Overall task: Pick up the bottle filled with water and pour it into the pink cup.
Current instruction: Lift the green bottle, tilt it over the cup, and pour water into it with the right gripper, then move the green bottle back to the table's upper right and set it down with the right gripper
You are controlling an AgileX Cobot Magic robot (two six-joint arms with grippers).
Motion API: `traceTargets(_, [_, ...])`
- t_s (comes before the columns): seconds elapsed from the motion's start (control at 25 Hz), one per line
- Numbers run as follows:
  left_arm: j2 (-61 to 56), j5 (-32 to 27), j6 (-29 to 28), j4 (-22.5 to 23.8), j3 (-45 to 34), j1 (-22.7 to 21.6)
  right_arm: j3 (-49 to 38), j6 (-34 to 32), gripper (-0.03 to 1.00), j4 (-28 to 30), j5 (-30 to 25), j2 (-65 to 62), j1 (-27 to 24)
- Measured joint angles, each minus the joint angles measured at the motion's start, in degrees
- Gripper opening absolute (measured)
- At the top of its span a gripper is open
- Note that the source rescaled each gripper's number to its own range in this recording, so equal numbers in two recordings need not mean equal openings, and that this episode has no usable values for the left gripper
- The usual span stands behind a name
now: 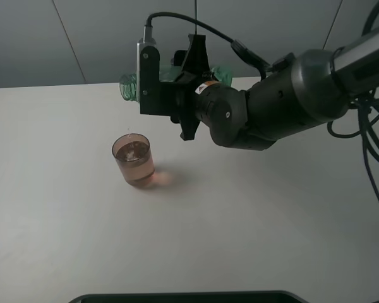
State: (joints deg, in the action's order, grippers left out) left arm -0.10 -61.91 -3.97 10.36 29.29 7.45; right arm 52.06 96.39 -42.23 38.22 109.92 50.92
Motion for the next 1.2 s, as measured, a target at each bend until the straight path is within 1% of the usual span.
traceTargets(0.16, [0.0,0.0,0.0,0.0,0.0,0.0,0.0,-8.12,0.0,-0.42,0.12,0.0,0.0])
traceTargets(0.28, [0.0,0.0,0.0,0.0,0.0,0.0,0.0,-13.75,0.0,-0.65,1.85,0.0,0.0])
traceTargets(0.4, [0.0,0.0,0.0,0.0,0.0,0.0,0.0,-20.12,0.0,-0.23,2.19,-1.08,-0.87])
traceTargets(0.48, [0.0,0.0,0.0,0.0,0.0,0.0,0.1,-25.49,0.0,0.13,2.05,-2.34,-2.5])
traceTargets(0.68, [0.0,0.0,0.0,0.0,0.0,0.0,0.09,-39.81,0.0,1.48,1.19,-5.89,-8.94])
traceTargets(0.84, [0.0,0.0,0.0,0.0,0.0,0.0,-0.27,-53.09,0.0,5.52,0.28,-8.2,-14.11])
traceTargets(0.92, [0.0,0.0,0.0,0.0,0.0,0.0,-0.74,-60.52,0.0,8.74,-0.39,-8.66,-16.88])
traceTargets(1.12, [0.0,0.0,0.0,0.0,0.0,0.0,-2.28,-77.56,0.0,19.64,-5.19,-8.8,-25.02])
traceTargets(1.2, [0.0,0.0,0.0,0.0,0.0,0.0,-2.62,-84.02,0.0,26.09,-7.06,-8.8,-28.31])
